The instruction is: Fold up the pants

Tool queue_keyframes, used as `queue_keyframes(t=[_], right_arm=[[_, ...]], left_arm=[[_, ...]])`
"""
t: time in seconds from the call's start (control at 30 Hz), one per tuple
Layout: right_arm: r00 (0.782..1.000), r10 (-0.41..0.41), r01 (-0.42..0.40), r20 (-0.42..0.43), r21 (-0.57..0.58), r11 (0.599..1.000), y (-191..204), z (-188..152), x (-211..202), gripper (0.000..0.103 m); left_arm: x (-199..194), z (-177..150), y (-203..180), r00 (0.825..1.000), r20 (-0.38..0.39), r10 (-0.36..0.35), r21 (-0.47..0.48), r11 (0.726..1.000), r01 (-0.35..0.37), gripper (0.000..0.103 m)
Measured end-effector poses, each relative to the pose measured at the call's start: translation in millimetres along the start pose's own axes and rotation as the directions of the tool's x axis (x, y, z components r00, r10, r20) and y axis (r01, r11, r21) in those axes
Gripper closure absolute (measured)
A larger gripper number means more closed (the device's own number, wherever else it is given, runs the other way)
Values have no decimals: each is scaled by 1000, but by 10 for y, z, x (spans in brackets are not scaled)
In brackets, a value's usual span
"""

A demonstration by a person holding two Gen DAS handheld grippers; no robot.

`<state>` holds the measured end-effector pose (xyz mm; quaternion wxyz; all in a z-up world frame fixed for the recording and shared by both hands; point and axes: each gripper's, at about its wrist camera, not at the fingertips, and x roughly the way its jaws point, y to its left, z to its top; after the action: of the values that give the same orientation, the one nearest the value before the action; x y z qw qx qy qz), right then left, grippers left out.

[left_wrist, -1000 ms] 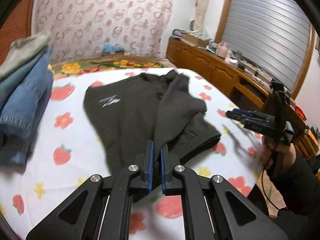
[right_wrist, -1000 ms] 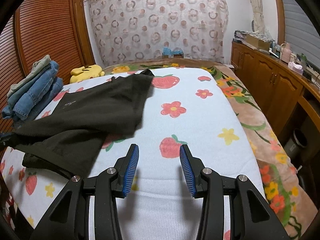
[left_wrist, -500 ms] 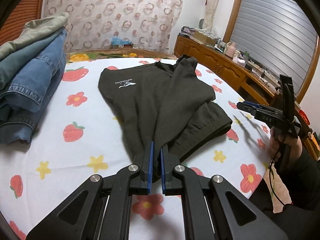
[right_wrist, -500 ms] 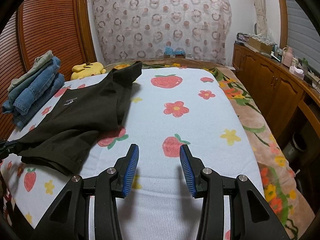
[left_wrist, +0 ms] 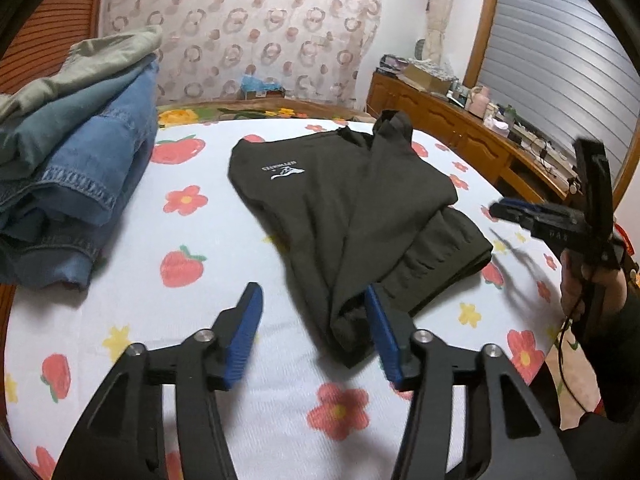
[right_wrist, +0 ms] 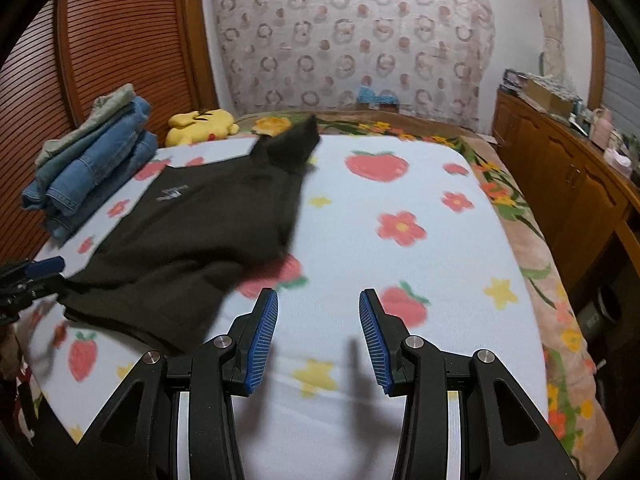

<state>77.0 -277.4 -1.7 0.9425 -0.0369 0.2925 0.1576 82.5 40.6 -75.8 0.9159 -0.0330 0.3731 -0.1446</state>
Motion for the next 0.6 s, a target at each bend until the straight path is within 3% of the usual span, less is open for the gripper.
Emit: queue_keyframes(t=[0.23, 0.6], right_arm=[[998, 43, -44, -39, -25, 999, 40, 203, 305, 59], [977, 141, -136, -159, 43, 990, 26, 371, 677, 59]], left_arm=[[123, 25, 6, 998, -16, 67, 20, 998, -67, 46], [147, 41, 92, 999, -2, 44, -4, 999, -44, 46]])
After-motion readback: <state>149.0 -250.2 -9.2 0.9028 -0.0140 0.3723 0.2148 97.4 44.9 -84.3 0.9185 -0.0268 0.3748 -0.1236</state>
